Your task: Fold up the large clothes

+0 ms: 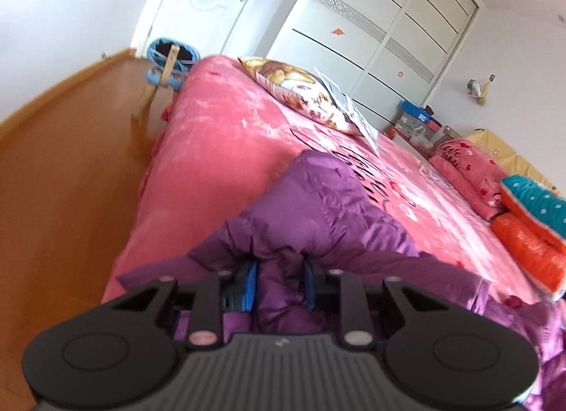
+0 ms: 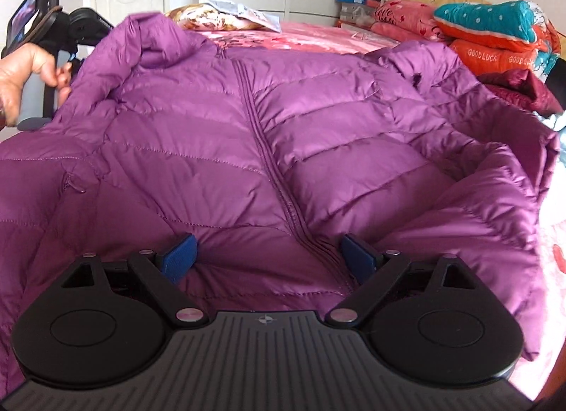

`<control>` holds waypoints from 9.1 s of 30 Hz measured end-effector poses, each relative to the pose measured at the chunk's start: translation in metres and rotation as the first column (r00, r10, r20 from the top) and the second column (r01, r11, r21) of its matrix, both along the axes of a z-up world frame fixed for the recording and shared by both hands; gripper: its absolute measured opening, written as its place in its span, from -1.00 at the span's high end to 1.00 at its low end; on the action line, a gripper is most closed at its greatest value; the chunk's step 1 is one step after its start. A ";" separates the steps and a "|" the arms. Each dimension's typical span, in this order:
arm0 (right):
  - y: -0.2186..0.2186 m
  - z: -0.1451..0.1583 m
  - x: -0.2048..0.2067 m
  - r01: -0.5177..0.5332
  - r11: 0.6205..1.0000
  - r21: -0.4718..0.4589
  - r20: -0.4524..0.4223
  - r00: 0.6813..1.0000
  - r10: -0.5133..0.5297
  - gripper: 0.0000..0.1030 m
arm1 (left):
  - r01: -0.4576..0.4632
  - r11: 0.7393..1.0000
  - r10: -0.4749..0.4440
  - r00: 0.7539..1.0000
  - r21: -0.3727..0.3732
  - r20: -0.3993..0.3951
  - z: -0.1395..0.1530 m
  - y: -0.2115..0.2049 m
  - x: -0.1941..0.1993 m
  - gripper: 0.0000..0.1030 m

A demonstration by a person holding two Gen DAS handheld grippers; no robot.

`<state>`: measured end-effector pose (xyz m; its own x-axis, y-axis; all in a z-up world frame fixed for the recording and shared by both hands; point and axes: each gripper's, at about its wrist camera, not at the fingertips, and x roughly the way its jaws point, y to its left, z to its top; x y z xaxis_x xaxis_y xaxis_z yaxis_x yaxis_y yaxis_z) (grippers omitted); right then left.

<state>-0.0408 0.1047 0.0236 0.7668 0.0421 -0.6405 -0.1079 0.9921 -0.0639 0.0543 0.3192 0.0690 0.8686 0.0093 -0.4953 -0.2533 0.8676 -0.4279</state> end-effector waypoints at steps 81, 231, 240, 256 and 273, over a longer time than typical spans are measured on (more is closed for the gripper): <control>-0.228 0.098 0.057 0.475 0.877 0.072 0.010 0.879 -0.477 0.63 | 0.444 0.835 -0.488 0.870 0.324 0.064 0.019 -0.155 -0.054 -0.70; -0.285 0.017 0.084 0.319 0.897 0.305 0.065 0.933 -0.353 -0.97 | 0.326 0.841 -0.325 0.942 0.432 -0.079 -0.005 -0.151 0.012 0.49; -0.284 0.064 0.027 0.347 0.877 0.334 0.076 0.917 -0.391 -1.00 | 0.314 0.870 -0.317 0.947 0.379 -0.057 -0.004 -0.139 0.011 0.49; -0.244 0.090 0.134 0.210 0.870 0.446 0.191 0.927 -0.321 0.20 | 0.317 0.886 -0.316 0.947 0.339 -0.061 -0.007 -0.135 0.007 0.46; -0.193 0.018 0.176 0.256 0.965 0.061 0.151 0.953 -0.262 0.24 | 0.343 0.874 -0.340 0.938 0.344 -0.072 -0.015 -0.136 0.008 0.32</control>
